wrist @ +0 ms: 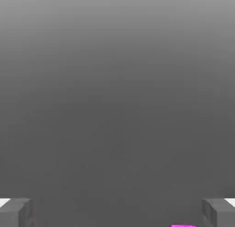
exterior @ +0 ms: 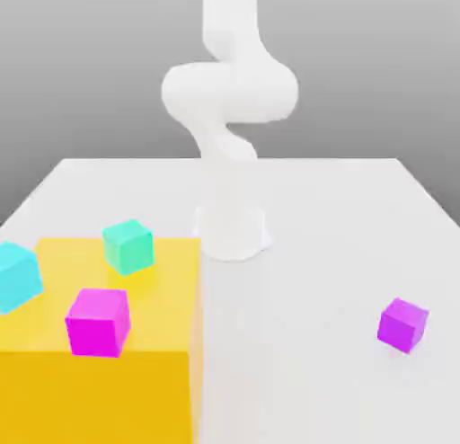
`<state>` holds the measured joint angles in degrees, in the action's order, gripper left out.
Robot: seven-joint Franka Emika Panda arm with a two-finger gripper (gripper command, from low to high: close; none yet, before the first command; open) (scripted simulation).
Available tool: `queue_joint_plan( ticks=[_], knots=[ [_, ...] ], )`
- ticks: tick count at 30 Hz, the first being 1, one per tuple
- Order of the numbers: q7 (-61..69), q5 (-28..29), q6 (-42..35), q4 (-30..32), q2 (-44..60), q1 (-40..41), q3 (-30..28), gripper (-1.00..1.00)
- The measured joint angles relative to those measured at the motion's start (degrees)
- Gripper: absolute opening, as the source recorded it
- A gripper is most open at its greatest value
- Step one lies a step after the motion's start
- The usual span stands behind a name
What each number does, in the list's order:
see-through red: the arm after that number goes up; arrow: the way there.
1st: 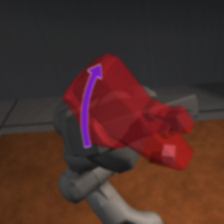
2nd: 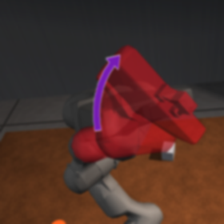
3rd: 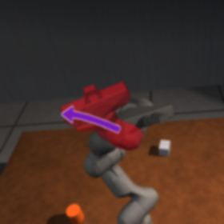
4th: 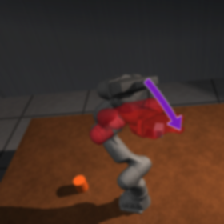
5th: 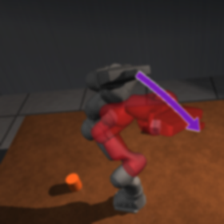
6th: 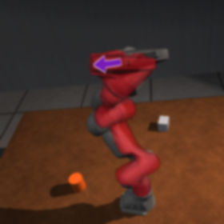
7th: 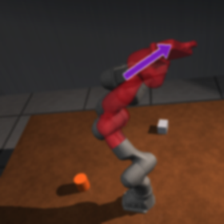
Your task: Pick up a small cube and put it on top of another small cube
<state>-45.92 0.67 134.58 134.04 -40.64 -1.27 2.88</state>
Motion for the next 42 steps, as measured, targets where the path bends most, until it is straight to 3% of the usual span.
queue_joint_plan(
  ticks=[21,25,29,30,37,42],
  knots=[
    [-1.5,6.7,23.6,19.0,43.9,-16.2,20.4,0.0],
    [-5.4,12.2,28.8,19.2,51.5,-19.1,17.7,0.0],
    [-10.2,18.6,34.3,17.7,58.7,-25.9,9.4,0.0],
    [-10.8,19.4,35.1,17.5,59.6,-26.8,8.3,-1.0],
    [-10.8,19.4,34.9,17.6,59.4,-26.6,8.6,-1.0],
    [-4.1,10.5,28.9,19.3,51.4,-21.9,15.3,-1.0]
  ],
)
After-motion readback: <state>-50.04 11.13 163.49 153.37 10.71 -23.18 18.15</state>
